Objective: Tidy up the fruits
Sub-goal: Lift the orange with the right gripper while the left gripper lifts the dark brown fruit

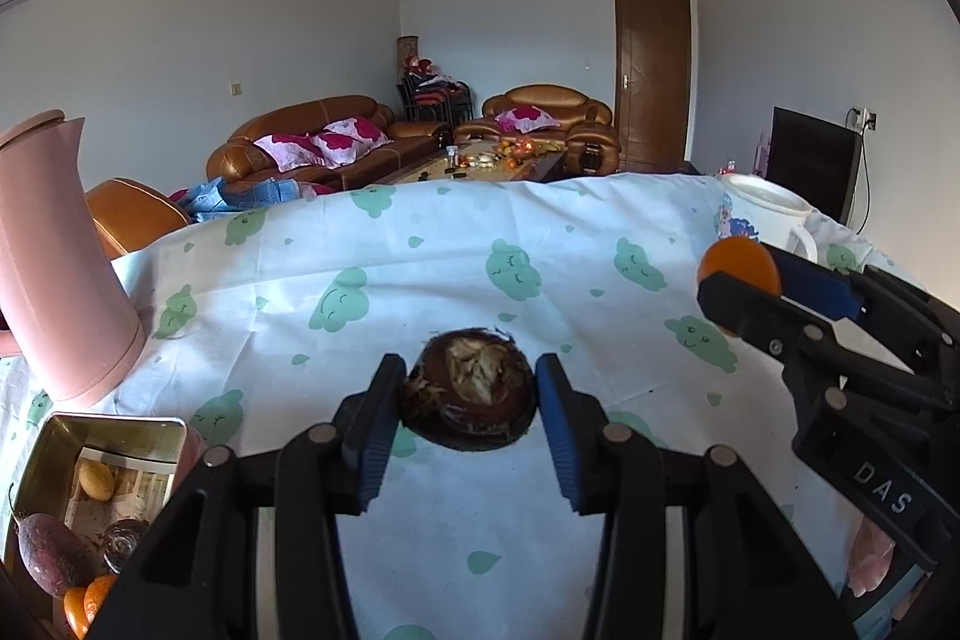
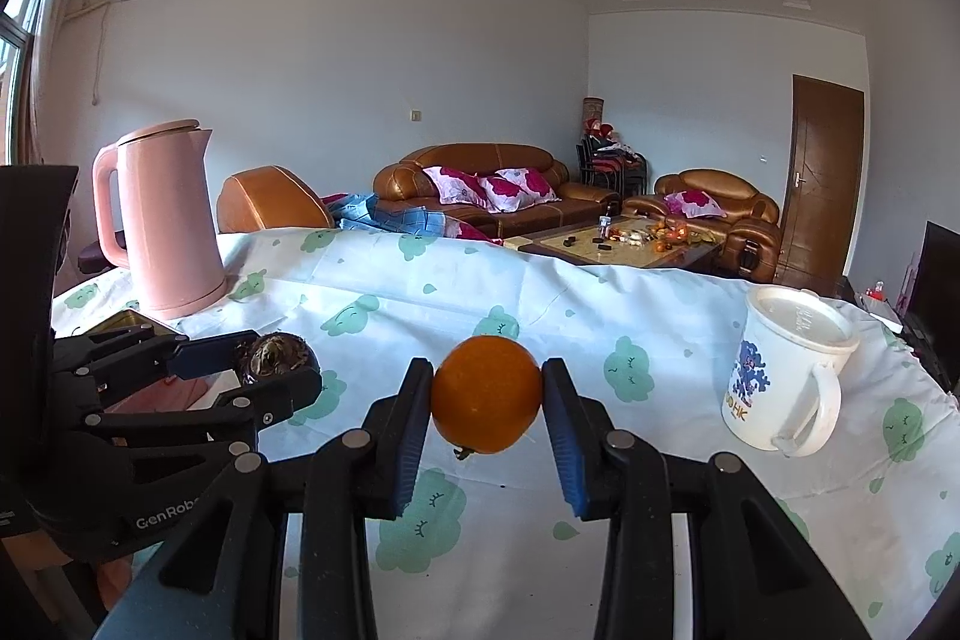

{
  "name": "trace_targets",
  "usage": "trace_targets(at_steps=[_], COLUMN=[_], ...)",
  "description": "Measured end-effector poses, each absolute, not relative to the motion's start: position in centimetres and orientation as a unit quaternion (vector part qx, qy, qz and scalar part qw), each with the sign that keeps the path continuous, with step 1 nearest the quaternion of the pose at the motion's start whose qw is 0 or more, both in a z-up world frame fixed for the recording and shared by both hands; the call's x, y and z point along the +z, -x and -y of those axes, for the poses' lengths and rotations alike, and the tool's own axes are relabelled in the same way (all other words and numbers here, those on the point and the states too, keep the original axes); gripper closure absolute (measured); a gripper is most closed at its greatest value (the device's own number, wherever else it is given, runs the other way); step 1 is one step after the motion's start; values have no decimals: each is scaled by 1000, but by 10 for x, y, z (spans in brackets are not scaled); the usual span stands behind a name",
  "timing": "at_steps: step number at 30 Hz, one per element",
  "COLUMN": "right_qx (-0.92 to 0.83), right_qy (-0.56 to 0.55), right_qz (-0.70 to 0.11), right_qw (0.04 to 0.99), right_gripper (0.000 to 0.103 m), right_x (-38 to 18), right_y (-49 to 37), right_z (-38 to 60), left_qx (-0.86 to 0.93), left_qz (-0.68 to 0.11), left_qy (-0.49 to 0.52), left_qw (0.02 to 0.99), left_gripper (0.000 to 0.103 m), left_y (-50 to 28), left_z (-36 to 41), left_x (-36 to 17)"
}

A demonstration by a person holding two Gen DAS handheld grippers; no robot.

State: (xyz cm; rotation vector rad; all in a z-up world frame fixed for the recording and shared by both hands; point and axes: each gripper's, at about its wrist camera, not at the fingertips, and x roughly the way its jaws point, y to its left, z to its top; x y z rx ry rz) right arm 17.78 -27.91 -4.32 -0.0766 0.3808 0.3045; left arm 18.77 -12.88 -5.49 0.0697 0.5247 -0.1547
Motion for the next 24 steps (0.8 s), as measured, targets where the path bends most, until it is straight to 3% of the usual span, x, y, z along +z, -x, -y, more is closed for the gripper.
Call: trace_targets(at_steps=[24], right_qx=[162], right_qy=[45], right_qz=[-153], right_qw=[974], right_gripper=[64], right_x=[-38], right_y=[-156], right_z=[276], left_qx=[-57], left_qz=[-207], left_qy=[-50], left_qw=[975], left_gripper=[57], left_y=[-160], left_z=[126], left_x=[-47])
